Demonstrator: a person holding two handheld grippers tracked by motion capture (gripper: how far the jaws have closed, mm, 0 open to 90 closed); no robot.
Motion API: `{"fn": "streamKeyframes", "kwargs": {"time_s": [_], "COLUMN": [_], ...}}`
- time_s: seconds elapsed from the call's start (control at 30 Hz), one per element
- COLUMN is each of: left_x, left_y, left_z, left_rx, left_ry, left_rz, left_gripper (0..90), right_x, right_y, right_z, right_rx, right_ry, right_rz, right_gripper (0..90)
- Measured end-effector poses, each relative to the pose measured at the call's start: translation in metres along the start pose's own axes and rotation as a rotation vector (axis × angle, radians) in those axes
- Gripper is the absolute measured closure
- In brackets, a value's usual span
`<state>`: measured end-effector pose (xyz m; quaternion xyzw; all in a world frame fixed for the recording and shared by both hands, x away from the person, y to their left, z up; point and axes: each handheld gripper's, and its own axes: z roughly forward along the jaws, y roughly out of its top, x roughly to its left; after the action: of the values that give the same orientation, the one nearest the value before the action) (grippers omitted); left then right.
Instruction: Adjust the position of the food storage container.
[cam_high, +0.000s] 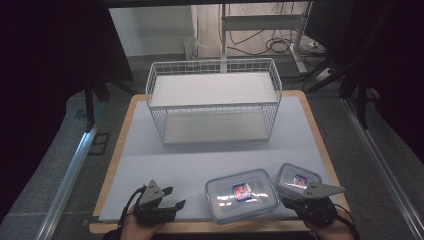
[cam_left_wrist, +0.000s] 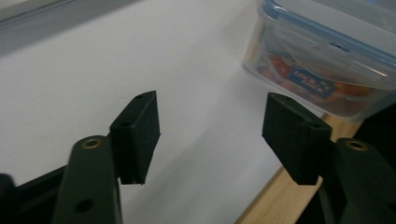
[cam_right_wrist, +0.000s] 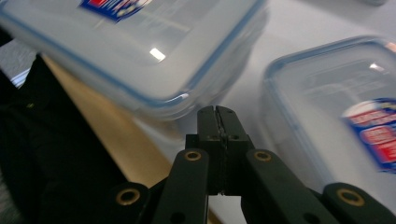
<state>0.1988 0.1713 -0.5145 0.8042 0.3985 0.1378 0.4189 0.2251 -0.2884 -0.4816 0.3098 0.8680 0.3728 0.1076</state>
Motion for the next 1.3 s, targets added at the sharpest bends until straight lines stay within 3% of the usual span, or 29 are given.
{"fn": "streamKeyframes", "kwargs": {"time_s": [0.13, 0.17, 0.33, 0.4, 0.47, 0.5, 0.67, 1.1, 1.3], "left_x": [-0.001, -0.002, -0.003, -0.002, -0.002, 0.0, 0.001, 0.002, 0.003], "left_y": [0.001, 0.001, 0.002, 0.001, 0.001, 0.0, 0.0, -0.001, -0.001], "left_z": [0.001, 0.001, 0.002, 0.002, 0.002, 0.001, 0.001, 0.001, 0.002], "left_rx": [-0.001, -0.001, 0.007, 0.008, 0.009, 0.009, 0.013, 0.024, 0.029], "left_ry": [-0.006, -0.01, -0.007, -0.008, -0.007, -0.006, -0.001, 0.002, 0.004], "left_rz": [0.008, 0.009, 0.024, 0.021, 0.02, 0.019, 0.024, 0.039, 0.037], "left_gripper": [36.1, 35.0, 33.5, 33.1, 33.1, 32.9, 32.2, 31.8, 31.8], "right_x": [0.007, 0.011, 0.019, 0.027, 0.029, 0.033, 0.045, 0.062, 0.073], "right_y": [-0.002, -0.003, -0.001, 0.004, 0.005, 0.006, 0.014, 0.039, 0.06], "right_z": [0.003, 0.007, 0.015, 0.023, 0.027, 0.035, 0.051, 0.085, 0.109], "right_rx": [0.029, 0.045, 0.06, 0.084, 0.086, 0.085, 0.091, 0.078, 0.064], "right_ry": [0.022, 0.058, 0.11, 0.101, 0.106, 0.134, 0.145, 0.16, 0.155], "right_rz": [-0.015, -0.02, -0.042, -0.087, -0.093, -0.09, -0.147, -0.202, -0.246], "right_gripper": [90.0, 89.9, 90.0, 89.9, 89.8, 89.5, 89.8, 90.0, 90.0]}}
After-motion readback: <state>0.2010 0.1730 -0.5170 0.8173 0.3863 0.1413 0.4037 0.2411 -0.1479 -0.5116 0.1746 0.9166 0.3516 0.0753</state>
